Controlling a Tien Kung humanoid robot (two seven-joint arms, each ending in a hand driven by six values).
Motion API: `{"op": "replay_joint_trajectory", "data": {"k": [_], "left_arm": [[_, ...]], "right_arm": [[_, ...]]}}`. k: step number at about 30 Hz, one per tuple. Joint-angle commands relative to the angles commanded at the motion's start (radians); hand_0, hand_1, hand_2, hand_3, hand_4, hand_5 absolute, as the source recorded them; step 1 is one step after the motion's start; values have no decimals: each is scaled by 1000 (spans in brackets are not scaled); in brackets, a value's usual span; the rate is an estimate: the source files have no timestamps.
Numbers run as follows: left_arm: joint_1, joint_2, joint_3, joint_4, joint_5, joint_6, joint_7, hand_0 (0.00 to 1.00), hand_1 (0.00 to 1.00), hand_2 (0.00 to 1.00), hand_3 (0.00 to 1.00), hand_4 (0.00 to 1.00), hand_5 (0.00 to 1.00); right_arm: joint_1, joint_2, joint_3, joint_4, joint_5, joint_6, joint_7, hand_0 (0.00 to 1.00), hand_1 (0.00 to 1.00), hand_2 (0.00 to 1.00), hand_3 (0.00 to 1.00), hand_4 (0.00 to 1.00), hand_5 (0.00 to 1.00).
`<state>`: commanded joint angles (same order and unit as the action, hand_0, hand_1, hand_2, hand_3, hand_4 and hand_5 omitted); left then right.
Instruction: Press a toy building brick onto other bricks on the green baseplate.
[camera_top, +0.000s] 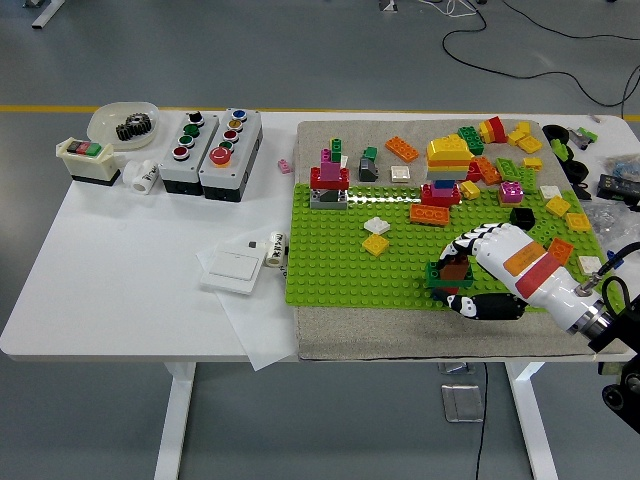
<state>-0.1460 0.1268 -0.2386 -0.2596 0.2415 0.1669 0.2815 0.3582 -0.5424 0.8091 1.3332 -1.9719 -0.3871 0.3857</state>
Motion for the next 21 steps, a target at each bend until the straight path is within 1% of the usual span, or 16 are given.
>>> {"op": "replay_joint_trajectory", "data": {"k": [11, 15, 21], "left_arm": [[1, 0, -1, 0, 2, 0, 0, 448, 565, 717, 757, 788, 814], [1, 0, -2, 0, 3, 1, 1, 447, 565, 717, 757, 787, 813], [4, -1, -6, 0, 8, 2, 3, 448, 567, 717, 756, 788, 816]], "right_arm": [[-3, -7, 36, 26, 30, -29, 13, 532, 492, 531, 528, 737, 504], [-5, -7, 44, 25, 32, -32, 14, 533, 491, 530, 528, 737, 504], [-15, -4, 53, 3, 22, -27, 11, 534, 490, 530, 528, 737, 504]]}}
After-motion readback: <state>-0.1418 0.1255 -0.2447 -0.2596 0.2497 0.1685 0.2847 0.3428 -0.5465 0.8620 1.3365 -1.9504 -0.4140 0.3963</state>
